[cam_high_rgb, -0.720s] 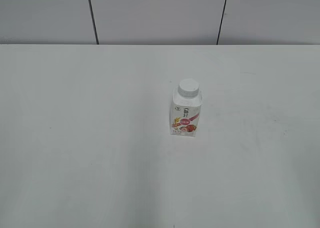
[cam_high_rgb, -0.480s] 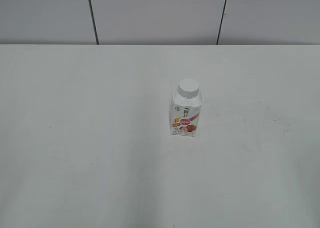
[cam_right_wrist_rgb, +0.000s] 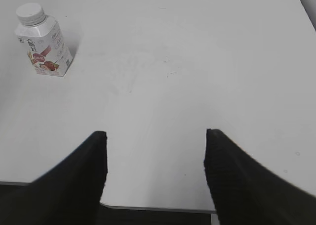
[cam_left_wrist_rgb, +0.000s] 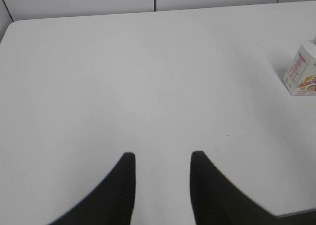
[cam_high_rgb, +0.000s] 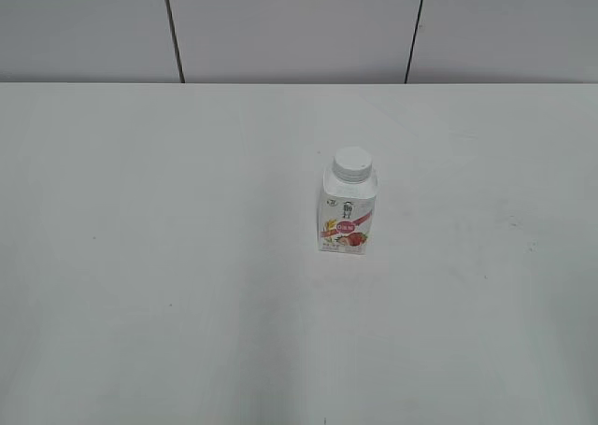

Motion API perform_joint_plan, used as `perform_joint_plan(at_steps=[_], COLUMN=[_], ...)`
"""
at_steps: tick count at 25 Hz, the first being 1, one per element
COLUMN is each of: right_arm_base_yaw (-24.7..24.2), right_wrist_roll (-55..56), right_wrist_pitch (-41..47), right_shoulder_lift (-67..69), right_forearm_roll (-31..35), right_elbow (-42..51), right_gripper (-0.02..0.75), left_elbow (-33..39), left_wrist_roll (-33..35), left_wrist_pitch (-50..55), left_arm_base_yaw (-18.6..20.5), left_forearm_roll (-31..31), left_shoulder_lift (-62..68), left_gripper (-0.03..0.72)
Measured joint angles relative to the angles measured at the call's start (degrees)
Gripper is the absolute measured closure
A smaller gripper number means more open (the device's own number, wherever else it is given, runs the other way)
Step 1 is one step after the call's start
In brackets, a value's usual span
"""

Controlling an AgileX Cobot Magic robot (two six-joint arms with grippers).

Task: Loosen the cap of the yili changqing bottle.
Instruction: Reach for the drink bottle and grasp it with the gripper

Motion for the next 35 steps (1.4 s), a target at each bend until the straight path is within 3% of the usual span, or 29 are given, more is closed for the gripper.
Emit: perform_joint_plan(at_steps=[35], right_arm_base_yaw=[0.0], right_wrist_roll=[0.0], right_wrist_pitch=[0.0], right_shoulder_lift=[0.0], right_forearm_roll=[0.0], right_elbow=[0.0], right_gripper=[0.245], left_elbow=[-0.8], left_wrist_roll=[0.0], left_wrist_pitch=[-2.3], left_arm_base_yaw=[0.0], left_forearm_roll=[-0.4], left_shoulder_lift=[0.0], left_gripper=[0.449])
